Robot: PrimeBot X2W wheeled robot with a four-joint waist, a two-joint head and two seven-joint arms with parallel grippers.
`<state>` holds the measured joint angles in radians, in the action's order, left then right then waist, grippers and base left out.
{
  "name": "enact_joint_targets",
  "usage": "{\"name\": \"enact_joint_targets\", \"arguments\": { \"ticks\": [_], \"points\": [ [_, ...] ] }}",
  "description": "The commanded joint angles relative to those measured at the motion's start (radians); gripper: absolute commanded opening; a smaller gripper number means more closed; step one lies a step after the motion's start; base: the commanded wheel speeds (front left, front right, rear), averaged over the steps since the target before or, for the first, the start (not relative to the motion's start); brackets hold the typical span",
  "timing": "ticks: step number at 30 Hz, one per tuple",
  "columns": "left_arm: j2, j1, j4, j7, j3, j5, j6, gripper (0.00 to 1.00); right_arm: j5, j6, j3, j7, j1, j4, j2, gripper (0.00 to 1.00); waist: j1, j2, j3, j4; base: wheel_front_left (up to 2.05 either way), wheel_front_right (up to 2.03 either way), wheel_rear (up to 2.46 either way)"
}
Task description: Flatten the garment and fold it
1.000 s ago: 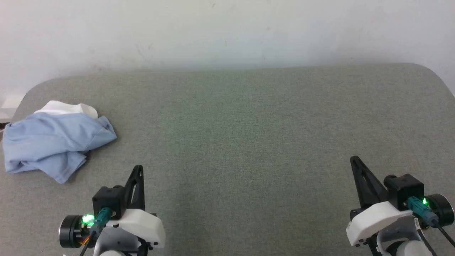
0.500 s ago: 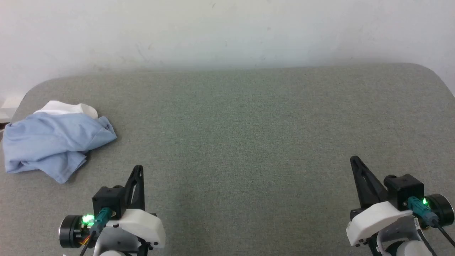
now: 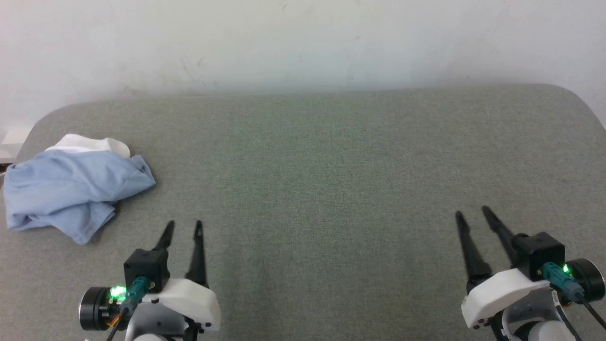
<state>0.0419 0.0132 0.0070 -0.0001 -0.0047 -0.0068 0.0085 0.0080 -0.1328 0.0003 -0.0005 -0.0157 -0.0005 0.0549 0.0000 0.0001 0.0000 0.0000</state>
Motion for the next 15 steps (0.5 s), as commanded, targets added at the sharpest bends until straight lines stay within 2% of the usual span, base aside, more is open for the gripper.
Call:
{"name": "enact_joint_targets", "arguments": {
  "ticks": [1, 15],
  "points": [
    [0.0, 0.0, 0.0, 0.0, 0.0, 0.0, 0.0, 1.0, 0.0, 0.0, 0.0, 0.0, 0.0, 0.0, 0.0, 1.0, 0.0, -0.0001, 0.0, 0.0, 0.0, 0.0, 0.0],
    [0.001, 0.005, 0.007, -0.029, -0.01, -0.021, 0.018, 1.0, 0.006, 0.0, -0.021, -0.029, 0.003, 0.007, -0.001, 1.0, 0.0, -0.0001, 0.005, 0.003, 0.0, 0.0, 0.0]
  ]
}}
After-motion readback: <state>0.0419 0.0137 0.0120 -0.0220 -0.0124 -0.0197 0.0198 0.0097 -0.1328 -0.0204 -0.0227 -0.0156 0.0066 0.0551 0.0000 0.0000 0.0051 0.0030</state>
